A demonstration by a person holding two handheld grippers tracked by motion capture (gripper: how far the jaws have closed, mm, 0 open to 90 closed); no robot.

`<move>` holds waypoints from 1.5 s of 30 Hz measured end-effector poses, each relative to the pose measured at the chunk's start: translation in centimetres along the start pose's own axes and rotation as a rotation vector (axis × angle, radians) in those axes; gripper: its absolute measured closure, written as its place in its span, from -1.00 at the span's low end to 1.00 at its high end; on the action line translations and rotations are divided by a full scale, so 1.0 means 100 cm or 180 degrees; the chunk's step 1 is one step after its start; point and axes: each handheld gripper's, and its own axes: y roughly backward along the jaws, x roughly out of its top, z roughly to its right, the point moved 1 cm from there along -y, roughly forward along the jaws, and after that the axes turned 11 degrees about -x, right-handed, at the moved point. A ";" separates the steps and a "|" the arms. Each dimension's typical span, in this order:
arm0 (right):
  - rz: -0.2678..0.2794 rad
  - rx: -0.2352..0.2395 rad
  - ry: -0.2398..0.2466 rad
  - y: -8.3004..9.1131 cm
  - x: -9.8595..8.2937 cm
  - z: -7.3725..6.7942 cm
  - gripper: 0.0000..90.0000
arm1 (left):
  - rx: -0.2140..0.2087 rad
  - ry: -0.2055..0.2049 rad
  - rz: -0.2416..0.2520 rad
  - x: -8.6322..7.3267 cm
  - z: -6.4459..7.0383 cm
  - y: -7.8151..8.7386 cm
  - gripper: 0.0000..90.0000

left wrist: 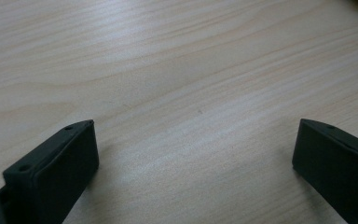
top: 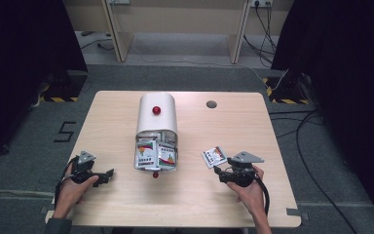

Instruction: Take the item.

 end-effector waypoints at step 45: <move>-0.0054 -0.0065 0.0135 0.032 -0.047 0.010 -0.62 | -0.0002 0.0007 0.0006 0.000 0.000 0.000 -1.00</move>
